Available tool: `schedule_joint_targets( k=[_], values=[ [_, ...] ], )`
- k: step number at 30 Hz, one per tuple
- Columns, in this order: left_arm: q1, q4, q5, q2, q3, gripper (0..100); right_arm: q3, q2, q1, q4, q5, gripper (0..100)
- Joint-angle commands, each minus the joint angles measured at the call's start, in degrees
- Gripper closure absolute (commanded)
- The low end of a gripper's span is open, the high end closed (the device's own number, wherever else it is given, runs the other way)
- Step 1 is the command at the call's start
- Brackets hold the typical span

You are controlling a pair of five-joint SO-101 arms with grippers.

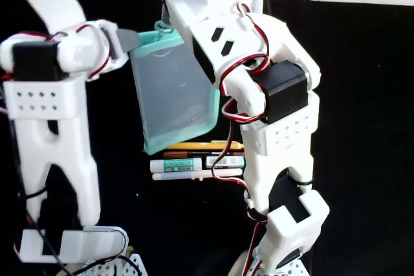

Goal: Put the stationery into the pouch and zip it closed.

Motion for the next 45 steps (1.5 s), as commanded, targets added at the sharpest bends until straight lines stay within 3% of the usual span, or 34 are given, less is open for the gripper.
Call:
schedule_joint_targets(
  k=[1,8,16,28,35,45],
  values=[
    [1.63,1.05,-0.09,0.13,2.42,72,-0.66,-0.48,0.31,0.13,-0.44,99.3],
    [1.71,1.05,-1.67,0.13,2.68,100,-0.66,-0.48,0.57,0.13,-0.44,99.3],
    [5.41,0.09,-3.6,0.04,0.48,99,-0.66,-0.48,0.66,0.13,-0.44,99.3],
    [3.38,-7.12,-7.65,0.66,-13.67,99,-0.84,-0.57,1.63,-0.04,-0.44,99.3],
    [-1.01,-10.37,-7.65,2.24,-10.86,99,-3.91,-0.4,3.82,0.75,-0.44,99.3],
    [-1.8,-10.29,-7.47,5.49,1.19,99,-3.82,-0.48,4.53,8.04,-0.44,99.3]
  ],
)
